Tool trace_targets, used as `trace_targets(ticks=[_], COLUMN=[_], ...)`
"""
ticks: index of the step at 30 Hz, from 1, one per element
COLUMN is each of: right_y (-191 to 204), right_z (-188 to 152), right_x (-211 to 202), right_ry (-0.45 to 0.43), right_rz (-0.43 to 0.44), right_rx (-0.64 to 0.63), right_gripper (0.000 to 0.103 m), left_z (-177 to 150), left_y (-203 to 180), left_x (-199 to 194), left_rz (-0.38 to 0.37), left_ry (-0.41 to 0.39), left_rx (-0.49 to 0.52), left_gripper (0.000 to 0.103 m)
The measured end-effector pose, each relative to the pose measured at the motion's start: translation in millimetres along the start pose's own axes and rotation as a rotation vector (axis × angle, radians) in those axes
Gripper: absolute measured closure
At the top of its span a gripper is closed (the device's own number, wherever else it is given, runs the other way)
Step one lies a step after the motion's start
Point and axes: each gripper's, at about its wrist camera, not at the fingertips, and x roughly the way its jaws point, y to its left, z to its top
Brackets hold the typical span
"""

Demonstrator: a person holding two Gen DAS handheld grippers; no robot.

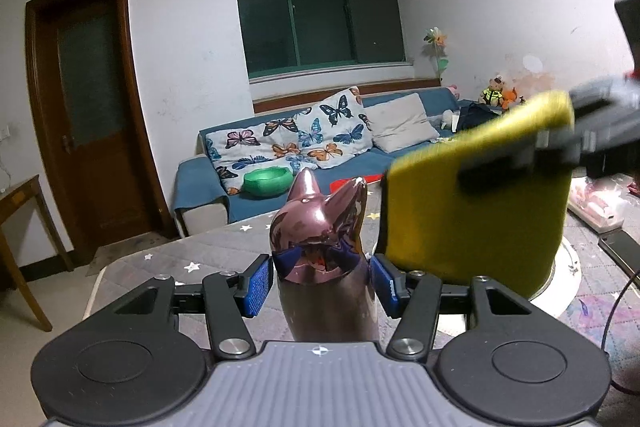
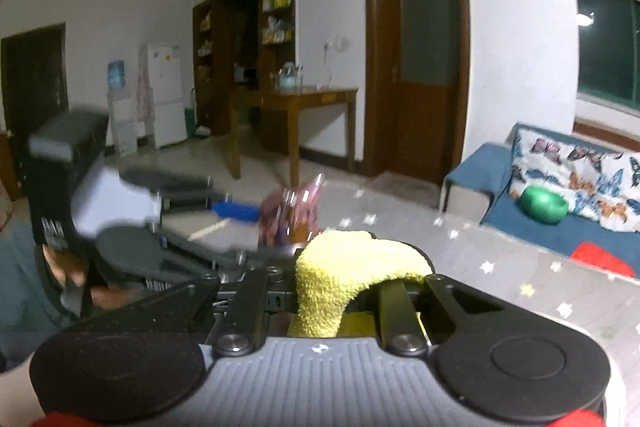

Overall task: Clean container
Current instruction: 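Rub the yellow cloth along the bottle side while left gripper holds it upright, then wipe the bottle body with the right gripper's cloth while left holds bottle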

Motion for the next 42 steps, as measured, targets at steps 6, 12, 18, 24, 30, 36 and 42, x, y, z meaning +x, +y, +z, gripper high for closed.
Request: trace_targets(ticks=[6,12,18,24,30,36,42], right_y=[-6.4,-11.9,14.5,25.5,42.5,65.5,72.4], right_z=[30.9,19.2,-25.4,-21.8,-35.4,-72.9,-104.2], right_x=[-29.1,-18.4,6.8,23.2,49.3,72.2,88.7], right_ry=[-0.046,0.056,0.059,-0.014,0.006,0.085,0.226], right_rz=[-0.041,-0.077,-0.028,0.003,0.021,0.027,0.047], right_rx=[0.005,-0.132,-0.177,-0.247,-0.349,-0.458,-0.454], right_gripper=[0.089,0.089,0.089,0.089,0.089,0.089,0.089], left_z=[-2.3,-3.8,2.0,6.7,5.9,6.1,8.3], left_y=[-1.7,0.6,-2.8,1.5,4.7,6.4,6.4], left_x=[1.5,0.1,-2.3,-10.6,-7.2,-4.9,-4.0], left_rz=[0.0,-0.003,0.008,0.005,-0.008,-0.013,0.01], left_ry=[-0.002,-0.001,0.002,-0.021,-0.007,-0.01,-0.003], left_rx=[0.013,0.009,0.009,-0.004,-0.008,0.007,0.02], left_gripper=[0.045,0.045,0.045,0.043,0.05,0.05,0.048])
